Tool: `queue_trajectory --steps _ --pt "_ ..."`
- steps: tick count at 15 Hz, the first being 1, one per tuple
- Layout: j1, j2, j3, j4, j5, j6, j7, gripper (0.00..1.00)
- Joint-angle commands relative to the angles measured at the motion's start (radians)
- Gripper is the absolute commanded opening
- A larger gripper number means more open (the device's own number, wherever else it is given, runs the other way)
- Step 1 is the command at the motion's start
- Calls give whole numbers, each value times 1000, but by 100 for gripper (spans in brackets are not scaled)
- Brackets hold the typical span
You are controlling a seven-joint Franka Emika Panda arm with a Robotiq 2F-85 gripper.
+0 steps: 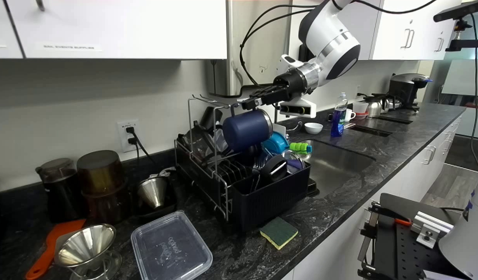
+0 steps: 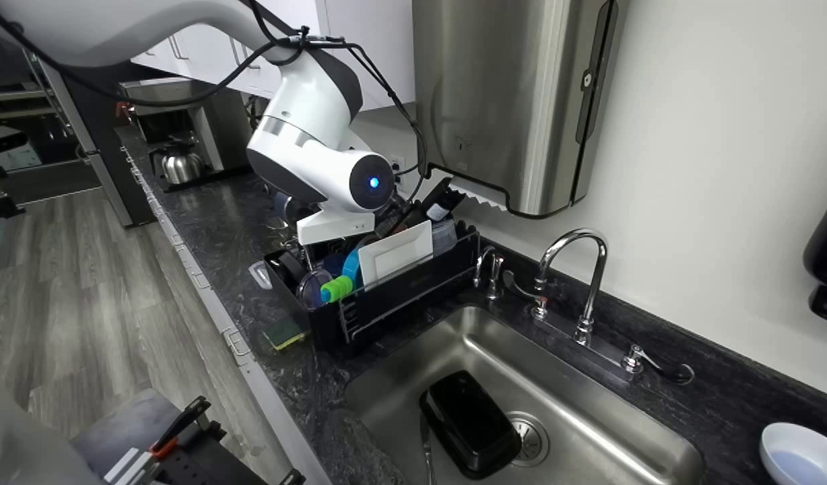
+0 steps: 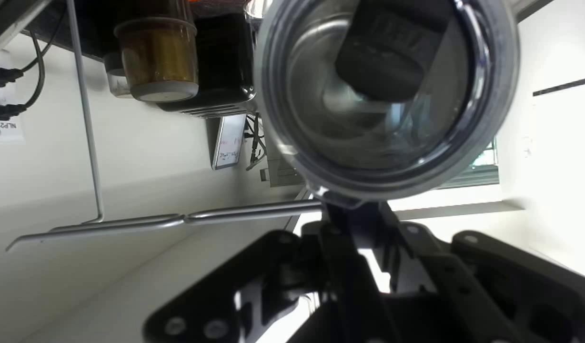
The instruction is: Put the blue object on the dish rack
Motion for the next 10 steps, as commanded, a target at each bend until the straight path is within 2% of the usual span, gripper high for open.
queue_trajectory --steps 1,10 --pt "0 19 2 33 -22 -2 8 4" --pt "-1 28 -1 41 -45 -7 8 4"
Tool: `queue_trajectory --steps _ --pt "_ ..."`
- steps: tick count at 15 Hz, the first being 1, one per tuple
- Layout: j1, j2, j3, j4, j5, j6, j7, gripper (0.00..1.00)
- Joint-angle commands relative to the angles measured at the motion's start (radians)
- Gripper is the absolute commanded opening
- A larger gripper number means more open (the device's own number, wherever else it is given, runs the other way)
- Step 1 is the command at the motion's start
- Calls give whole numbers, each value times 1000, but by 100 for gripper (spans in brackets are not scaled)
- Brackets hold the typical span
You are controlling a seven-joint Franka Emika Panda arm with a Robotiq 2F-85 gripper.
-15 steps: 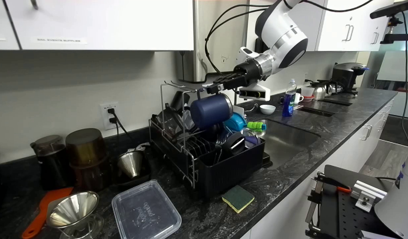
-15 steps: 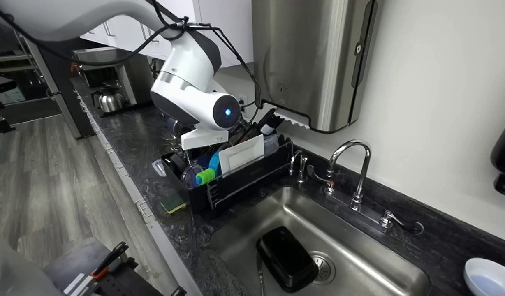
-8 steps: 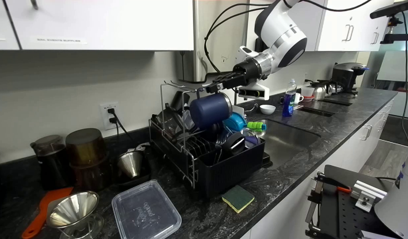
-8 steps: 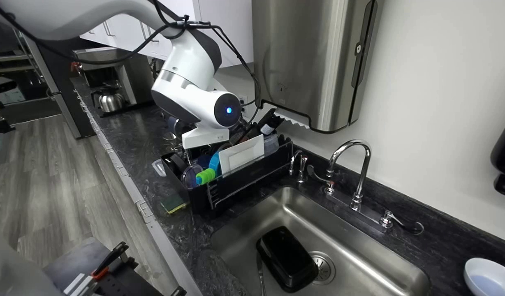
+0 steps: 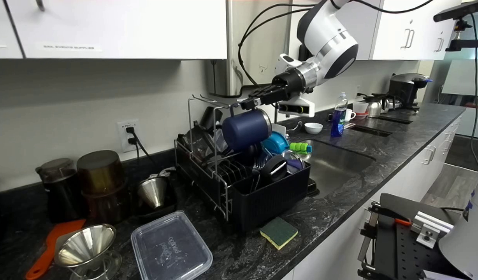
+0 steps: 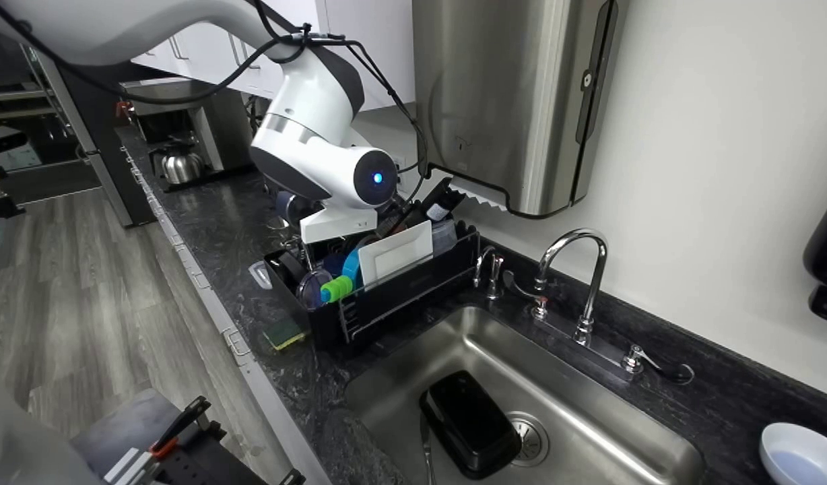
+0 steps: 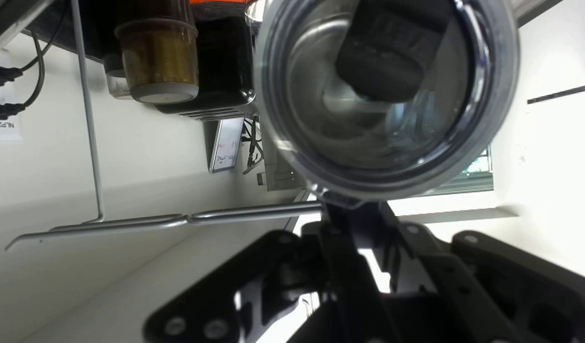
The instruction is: Put the blue object on the dish rack
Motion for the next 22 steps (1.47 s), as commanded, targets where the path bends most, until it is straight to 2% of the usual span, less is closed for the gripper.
queue_trajectory --steps 1,5,6,8,15,16,22 --pt "-1 17 -1 23 -28 -7 9 4" --pt "-2 15 -2 23 -35 -11 11 4" --pt "-1 14 -2 23 -35 -11 12 42" --pt "-2 13 -2 24 -41 -11 15 49" --pt "-3 7 -3 28 -68 -16 35 97" --pt "-4 5 -4 27 -81 -18 43 100" --pt "-19 -52 -24 15 -221 -39 158 100"
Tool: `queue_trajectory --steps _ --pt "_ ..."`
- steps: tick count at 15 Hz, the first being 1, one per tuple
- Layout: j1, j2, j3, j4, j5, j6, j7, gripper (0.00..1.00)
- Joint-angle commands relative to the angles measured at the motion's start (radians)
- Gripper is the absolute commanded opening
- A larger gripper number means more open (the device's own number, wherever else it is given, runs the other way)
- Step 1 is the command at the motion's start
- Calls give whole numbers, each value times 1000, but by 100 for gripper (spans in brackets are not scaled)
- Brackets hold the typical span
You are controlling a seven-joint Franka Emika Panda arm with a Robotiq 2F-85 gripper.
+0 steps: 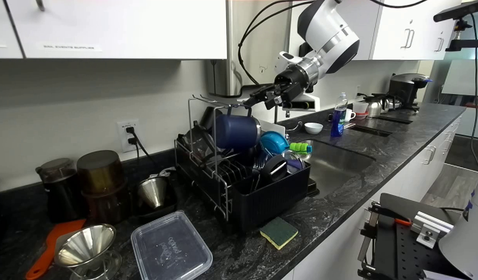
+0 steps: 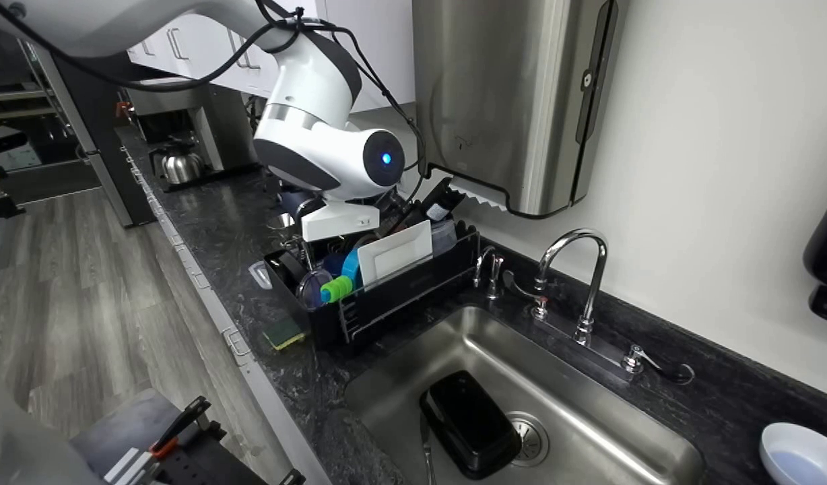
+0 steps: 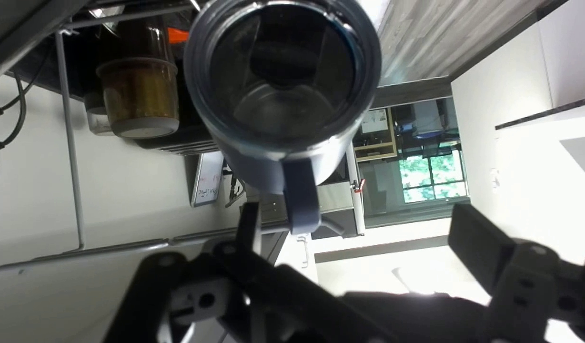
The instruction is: Put the blue object on the dish rack
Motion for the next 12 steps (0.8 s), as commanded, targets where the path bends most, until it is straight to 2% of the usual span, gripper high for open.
queue_trajectory --steps 1,7,12 --pt "-19 -54 -16 -8 -103 -27 80 100" --pt "-60 -173 -67 -22 -265 -64 160 100" --pt "-106 -238 -115 -20 -382 -29 185 100"
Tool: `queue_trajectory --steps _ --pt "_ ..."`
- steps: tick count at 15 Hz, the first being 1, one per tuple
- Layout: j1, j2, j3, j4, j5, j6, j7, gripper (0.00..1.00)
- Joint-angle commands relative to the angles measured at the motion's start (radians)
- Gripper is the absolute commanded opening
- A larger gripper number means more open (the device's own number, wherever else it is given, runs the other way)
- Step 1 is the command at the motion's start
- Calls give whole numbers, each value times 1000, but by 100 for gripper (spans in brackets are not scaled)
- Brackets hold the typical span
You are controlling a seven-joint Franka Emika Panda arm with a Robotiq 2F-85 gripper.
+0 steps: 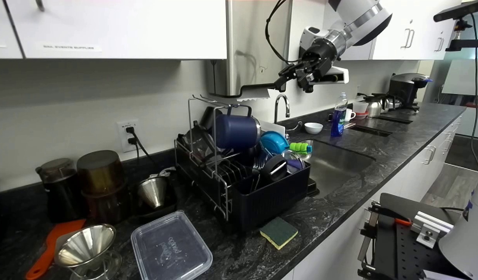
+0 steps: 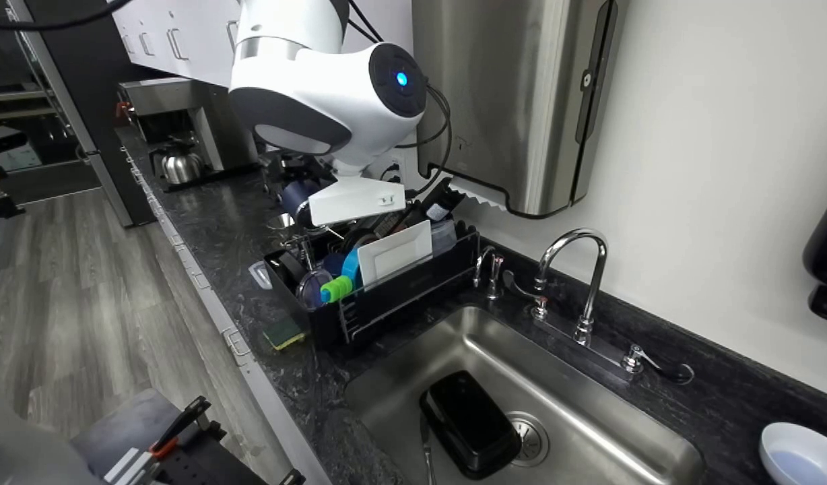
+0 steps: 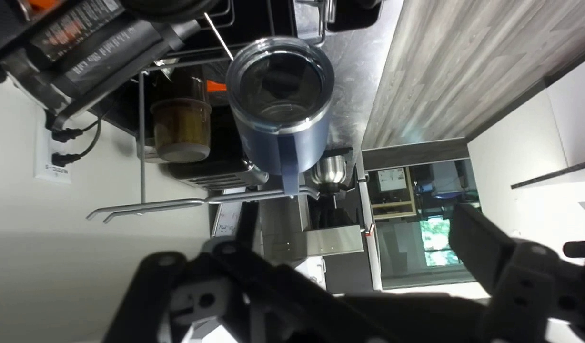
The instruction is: Put the blue object on the dish rack
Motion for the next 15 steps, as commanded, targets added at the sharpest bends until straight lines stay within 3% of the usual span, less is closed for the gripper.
queue_trajectory --steps 1,8,15 --pt "-31 -39 -12 -7 -81 30 30 100" --pt "-78 -51 -78 40 -236 76 133 100" --pt "-118 -51 -177 86 -265 74 254 100"
